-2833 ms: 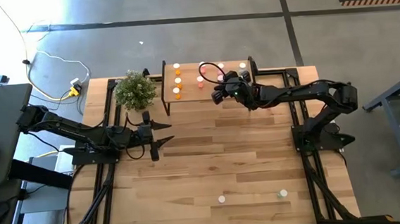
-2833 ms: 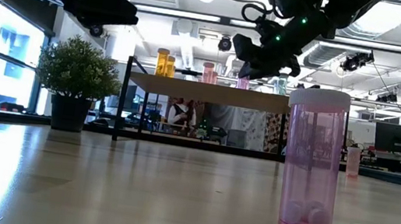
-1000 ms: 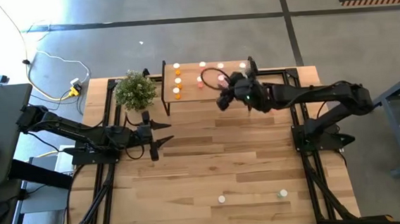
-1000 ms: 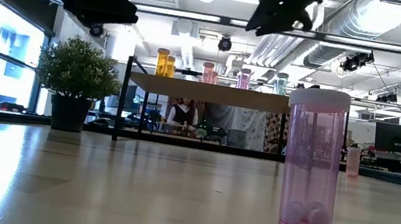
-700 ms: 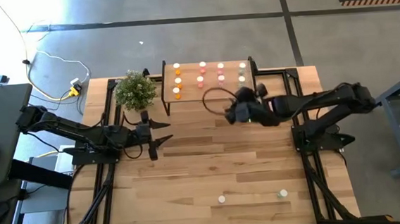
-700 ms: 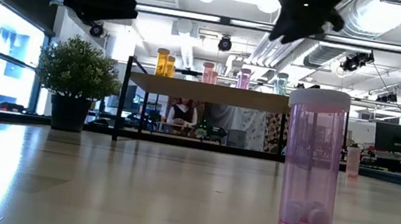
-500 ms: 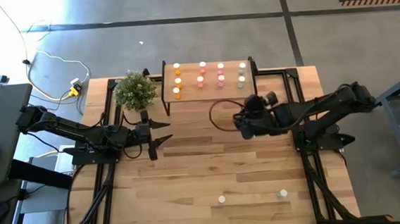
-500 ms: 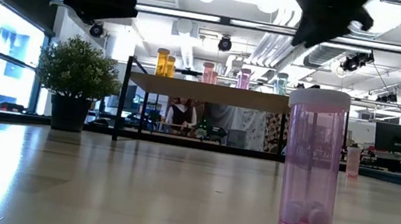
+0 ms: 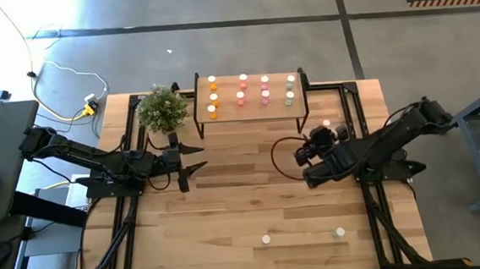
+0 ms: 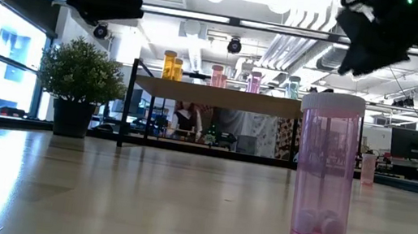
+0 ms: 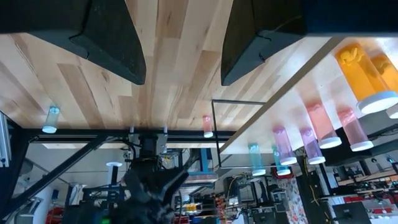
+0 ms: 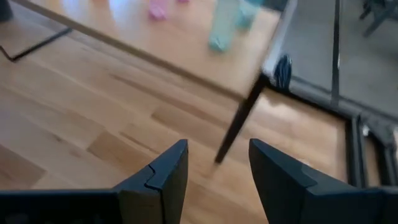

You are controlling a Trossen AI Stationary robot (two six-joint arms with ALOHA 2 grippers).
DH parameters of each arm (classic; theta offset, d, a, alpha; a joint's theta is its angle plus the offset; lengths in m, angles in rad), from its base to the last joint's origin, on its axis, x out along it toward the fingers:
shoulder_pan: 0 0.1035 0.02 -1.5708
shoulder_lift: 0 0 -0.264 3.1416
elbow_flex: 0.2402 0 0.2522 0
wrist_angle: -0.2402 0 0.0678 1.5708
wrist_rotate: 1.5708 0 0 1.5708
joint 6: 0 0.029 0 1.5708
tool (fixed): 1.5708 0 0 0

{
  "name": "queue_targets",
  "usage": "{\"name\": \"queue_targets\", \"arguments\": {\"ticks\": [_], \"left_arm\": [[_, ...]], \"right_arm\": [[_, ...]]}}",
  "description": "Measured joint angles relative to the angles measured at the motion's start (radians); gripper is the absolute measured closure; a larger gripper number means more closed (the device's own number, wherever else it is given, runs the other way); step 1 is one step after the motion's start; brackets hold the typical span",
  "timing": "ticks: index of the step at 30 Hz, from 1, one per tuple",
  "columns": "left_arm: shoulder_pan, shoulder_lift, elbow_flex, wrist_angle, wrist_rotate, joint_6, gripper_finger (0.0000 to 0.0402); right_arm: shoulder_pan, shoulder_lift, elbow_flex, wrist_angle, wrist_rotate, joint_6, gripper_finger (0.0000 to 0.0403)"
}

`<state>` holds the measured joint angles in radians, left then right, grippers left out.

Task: Pick and place medicine bottles onto shelf by color
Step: Adjust the orange pill bottles on the shelf

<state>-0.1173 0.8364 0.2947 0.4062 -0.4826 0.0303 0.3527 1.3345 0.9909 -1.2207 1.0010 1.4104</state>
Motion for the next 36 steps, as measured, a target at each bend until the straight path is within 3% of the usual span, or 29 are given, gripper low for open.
{"name": "queue_targets", "arguments": {"ticks": [5,12,18,26,31,36], "left_arm": [[0.001,0.0,0.001,0.0,-0.001,0.008,0.0202],[0.043,0.0,0.002,-0.04,-0.001,0.007,0.0202],[0.118,0.0,0.002,-0.06,0.001,0.008,0.0202],[0.232,-0.006,0.003,-0.112,0.126,0.01,0.0202],[0.286,-0.006,0.003,-0.134,0.185,0.026,0.0202],[0.325,-0.006,0.003,-0.135,0.223,0.026,0.0202]], "right_arm": [[0.02,-0.06,-0.105,0.083,-0.026,0.056,0.0242],[0.02,-0.227,-0.248,0.278,-0.032,0.013,0.0242],[-0.019,-0.351,-0.342,0.737,-0.07,-0.342,0.0242],[-0.195,-0.32,-0.349,1.341,-0.32,-0.927,0.0242],[-0.348,-0.271,-0.294,1.389,-0.49,-1.044,0.0242],[-0.463,-0.163,-0.156,1.366,-0.625,-1.162,0.0242]]}}
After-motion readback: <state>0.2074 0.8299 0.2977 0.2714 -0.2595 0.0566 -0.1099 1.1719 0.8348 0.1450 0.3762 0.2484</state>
